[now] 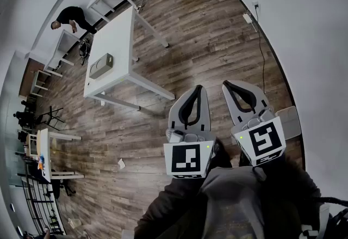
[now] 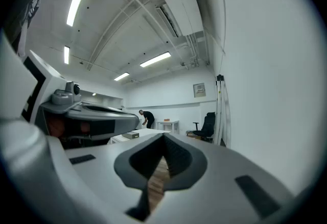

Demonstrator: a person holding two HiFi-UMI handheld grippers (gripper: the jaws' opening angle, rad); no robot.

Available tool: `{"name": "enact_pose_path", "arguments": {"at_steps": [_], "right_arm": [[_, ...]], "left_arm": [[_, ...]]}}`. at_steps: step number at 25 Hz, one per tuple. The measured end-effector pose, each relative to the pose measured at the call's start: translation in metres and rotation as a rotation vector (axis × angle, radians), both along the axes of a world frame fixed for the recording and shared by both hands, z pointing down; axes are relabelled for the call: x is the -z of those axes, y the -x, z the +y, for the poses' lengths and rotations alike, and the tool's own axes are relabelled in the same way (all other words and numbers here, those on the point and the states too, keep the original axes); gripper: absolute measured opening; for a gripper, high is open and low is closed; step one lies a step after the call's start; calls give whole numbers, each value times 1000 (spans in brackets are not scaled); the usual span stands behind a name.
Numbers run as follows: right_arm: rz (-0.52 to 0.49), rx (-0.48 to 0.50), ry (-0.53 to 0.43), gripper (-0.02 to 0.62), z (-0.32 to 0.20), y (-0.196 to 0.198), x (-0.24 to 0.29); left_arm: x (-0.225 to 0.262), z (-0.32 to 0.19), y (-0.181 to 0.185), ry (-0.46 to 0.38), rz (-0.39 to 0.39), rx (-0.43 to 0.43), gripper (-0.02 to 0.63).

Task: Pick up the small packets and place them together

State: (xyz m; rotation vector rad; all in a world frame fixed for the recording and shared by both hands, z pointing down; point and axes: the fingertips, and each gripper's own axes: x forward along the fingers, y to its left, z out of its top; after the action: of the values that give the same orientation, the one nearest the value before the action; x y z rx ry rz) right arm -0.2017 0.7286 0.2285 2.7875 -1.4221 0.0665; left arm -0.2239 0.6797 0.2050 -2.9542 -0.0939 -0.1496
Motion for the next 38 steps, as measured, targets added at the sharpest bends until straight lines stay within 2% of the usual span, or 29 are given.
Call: {"name": "enact_pose_path", "arguments": {"at_steps": [11,24,33,38], "right_arm": [[-45,15,20,5,-30,-53,-21],[-89,18,68,6,-149,-162,-47],[-91,53,105,6,-227,-208,-52],[-81,42,130,6,-242,-225,-56]], "left_arm": [[-22,-34,-54,55,-9,-3,3],[-47,-157,-167,103,-30,2,3],[-59,-225,-214,149,-53,8,3],[-63,-243,-231,173,-49,-2,3]]}}
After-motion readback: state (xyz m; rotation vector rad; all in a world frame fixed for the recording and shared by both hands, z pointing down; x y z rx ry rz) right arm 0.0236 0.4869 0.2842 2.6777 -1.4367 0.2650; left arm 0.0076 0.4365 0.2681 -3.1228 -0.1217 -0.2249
